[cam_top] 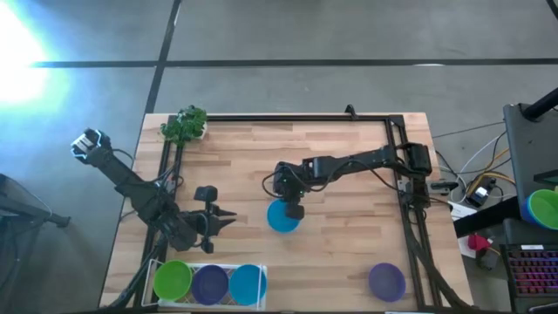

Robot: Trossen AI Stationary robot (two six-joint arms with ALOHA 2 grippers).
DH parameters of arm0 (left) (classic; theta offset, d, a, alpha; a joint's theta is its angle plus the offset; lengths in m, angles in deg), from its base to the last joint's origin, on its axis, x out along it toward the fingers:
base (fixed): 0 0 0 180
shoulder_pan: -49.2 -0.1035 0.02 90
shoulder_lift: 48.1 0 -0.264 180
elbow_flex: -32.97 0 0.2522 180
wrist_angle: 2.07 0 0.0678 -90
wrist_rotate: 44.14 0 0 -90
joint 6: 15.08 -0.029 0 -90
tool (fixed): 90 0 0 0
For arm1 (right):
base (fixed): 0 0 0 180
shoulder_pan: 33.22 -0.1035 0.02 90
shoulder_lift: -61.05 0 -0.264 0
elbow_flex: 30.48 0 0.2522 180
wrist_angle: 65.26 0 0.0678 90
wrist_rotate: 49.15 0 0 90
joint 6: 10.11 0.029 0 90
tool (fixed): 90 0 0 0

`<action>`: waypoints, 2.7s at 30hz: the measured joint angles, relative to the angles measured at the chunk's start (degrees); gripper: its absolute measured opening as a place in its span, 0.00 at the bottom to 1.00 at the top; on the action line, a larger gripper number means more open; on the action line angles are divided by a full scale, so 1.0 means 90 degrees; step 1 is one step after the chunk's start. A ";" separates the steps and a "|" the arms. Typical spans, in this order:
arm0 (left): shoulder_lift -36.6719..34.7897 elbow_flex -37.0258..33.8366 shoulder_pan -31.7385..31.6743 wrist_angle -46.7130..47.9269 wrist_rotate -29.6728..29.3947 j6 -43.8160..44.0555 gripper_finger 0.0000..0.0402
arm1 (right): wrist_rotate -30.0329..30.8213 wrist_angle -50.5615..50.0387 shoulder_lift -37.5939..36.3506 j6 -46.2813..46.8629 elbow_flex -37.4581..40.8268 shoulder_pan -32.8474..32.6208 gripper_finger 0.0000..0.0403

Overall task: Pick & Place Mini bowls
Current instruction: Stack the light blue bowl on the light blue bowl on the shelf

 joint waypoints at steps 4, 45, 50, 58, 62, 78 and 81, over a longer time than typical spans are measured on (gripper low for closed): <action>0.0000 0.0000 0.0000 -0.0003 0.0000 0.0000 0.18 | -0.0001 0.0006 0.0000 -0.0009 0.0000 0.0000 0.14; 0.0755 -0.0036 -0.2273 -0.1632 0.1372 0.0313 0.18 | -0.0002 -0.1833 -0.2900 -0.0912 -0.0529 -0.0236 0.19; 0.1367 0.0002 -0.2724 -0.1970 0.1672 0.0535 0.18 | -0.0007 -0.2121 -0.3354 -0.0900 -0.0510 -0.0323 0.21; 0.1999 0.0007 -0.3105 -0.2248 0.1958 0.1348 0.18 | -0.0006 -0.2122 -0.3747 -0.0906 -0.0442 -0.0511 0.19; 0.2215 0.0007 -0.3216 -0.2442 0.2225 0.1416 0.18 | -0.0005 -0.2127 -0.3762 -0.0905 -0.0442 -0.0532 0.17; 0.2801 0.0012 -0.3550 -0.2825 0.2494 0.1617 0.18 | -0.0005 -0.2266 -0.3704 -0.1046 -0.0442 -0.0532 0.20; 0.2830 0.0012 -0.3610 -0.2817 0.2492 0.1700 0.18 | -0.0005 -0.2266 -0.3704 -0.1070 -0.0437 -0.0532 0.20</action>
